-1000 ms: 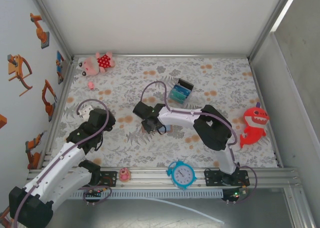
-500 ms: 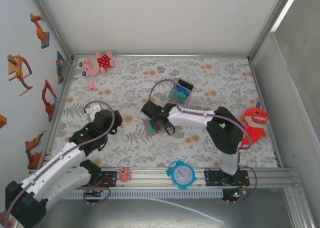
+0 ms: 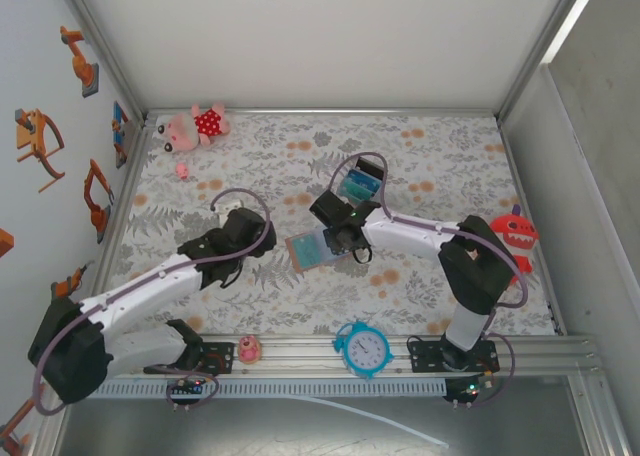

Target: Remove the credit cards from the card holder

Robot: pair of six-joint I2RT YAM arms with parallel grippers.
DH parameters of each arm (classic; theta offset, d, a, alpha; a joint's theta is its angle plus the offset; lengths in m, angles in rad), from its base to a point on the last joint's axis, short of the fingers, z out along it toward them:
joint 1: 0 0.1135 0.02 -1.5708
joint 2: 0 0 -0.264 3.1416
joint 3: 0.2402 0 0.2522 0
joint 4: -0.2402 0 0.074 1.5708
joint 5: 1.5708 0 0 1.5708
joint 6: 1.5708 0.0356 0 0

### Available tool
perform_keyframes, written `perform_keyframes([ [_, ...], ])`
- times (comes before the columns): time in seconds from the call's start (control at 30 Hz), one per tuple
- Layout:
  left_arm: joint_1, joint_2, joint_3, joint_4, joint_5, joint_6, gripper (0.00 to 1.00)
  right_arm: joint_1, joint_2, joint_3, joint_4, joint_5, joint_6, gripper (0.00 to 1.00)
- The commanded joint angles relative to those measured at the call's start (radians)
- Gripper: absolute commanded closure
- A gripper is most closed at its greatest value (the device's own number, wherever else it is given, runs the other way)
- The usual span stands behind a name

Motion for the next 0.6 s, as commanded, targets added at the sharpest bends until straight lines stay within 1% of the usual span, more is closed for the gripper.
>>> perform_keyframes([
  [0.0,-0.025,0.077,0.051,0.048,0.058,0.034,0.03,-0.024,-0.038,-0.02,0.012,-0.011,0.038,0.68],
  [0.07,-0.042,0.134,0.07,0.054,0.068,0.042,0.03,-0.037,-0.052,-0.027,0.013,-0.016,0.05,0.7],
  [0.13,-0.065,0.196,0.098,0.049,0.067,0.055,0.03,-0.052,-0.068,-0.034,0.019,-0.029,0.059,0.73],
  [0.3,-0.113,0.319,0.163,0.014,0.039,0.078,0.03,-0.075,-0.103,-0.046,0.045,-0.086,0.069,0.78],
  [0.43,-0.126,0.383,0.18,0.005,0.03,0.077,0.03,-0.078,-0.109,-0.044,0.077,-0.154,0.072,0.78],
  [0.57,-0.126,0.414,0.182,-0.007,0.018,0.064,0.03,-0.08,-0.094,-0.041,0.121,-0.239,0.078,0.79],
])
